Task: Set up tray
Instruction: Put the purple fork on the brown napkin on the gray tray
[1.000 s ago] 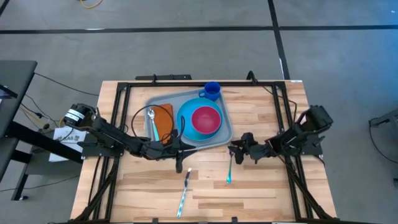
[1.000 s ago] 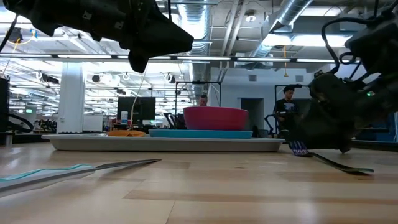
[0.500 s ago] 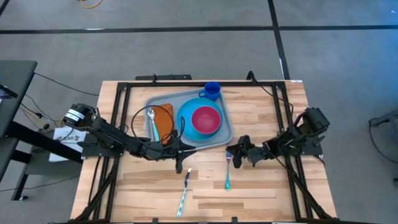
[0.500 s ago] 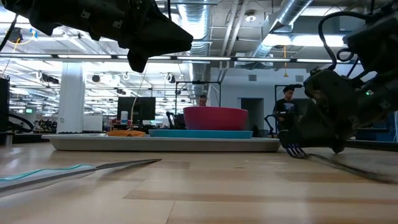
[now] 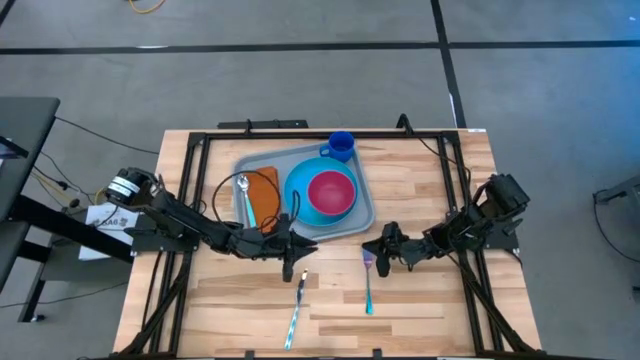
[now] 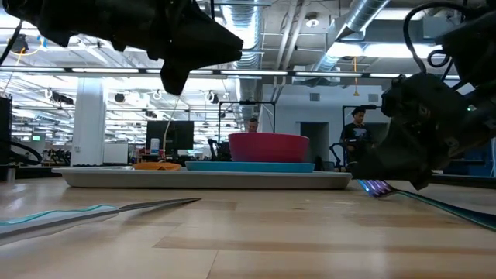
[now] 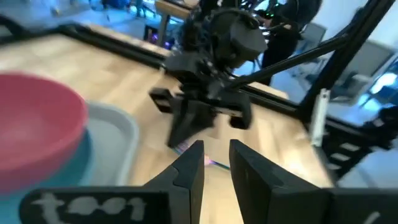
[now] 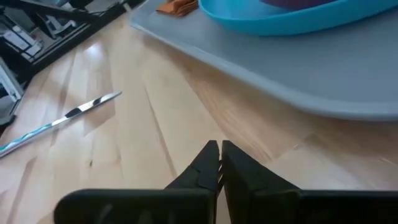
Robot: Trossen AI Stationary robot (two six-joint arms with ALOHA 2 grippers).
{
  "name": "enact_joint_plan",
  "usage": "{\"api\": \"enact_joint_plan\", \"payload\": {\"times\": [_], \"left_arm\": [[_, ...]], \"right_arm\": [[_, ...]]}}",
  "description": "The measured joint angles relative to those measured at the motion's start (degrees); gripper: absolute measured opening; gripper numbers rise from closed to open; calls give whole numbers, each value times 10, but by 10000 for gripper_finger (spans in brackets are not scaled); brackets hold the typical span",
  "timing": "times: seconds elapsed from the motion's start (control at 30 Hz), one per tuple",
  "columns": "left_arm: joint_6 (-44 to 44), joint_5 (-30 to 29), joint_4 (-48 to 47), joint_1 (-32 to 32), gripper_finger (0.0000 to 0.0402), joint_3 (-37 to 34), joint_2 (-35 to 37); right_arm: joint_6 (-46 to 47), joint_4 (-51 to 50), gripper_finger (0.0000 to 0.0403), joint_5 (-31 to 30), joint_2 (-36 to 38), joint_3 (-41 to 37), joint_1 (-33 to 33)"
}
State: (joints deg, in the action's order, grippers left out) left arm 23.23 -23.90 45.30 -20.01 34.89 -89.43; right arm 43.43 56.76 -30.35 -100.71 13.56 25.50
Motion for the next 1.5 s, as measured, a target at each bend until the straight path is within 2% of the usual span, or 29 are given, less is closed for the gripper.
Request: {"api": "enact_joint_plan", "payload": {"times": [0.17,0.33,0.5,0.67,0.73,0.9,0.97,1.37,1.5], "left_arm": [[89,55,71,-3,64,0,-77],[85,53,181,-6,64,23,-175],[44,92,188,0,70,106,-269],[45,171,173,19,99,200,-340],[73,174,152,24,114,231,-359],[222,195,65,45,142,275,-374],[268,196,56,49,148,278,-373],[273,174,40,46,151,279,-372],[251,176,49,45,151,278,-372]], "right_arm": [[-18,12,2,-26,0,0,0],[-75,57,1,-28,0,2,0],[-116,67,1,-29,0,14,-1],[-126,67,0,-29,0,20,-1],[-132,67,0,-29,0,20,0],[-145,82,0,-29,1,19,0],[-161,93,0,-29,1,19,0],[-187,136,1,-30,1,19,4],[-208,158,1,-30,1,19,8]]}}
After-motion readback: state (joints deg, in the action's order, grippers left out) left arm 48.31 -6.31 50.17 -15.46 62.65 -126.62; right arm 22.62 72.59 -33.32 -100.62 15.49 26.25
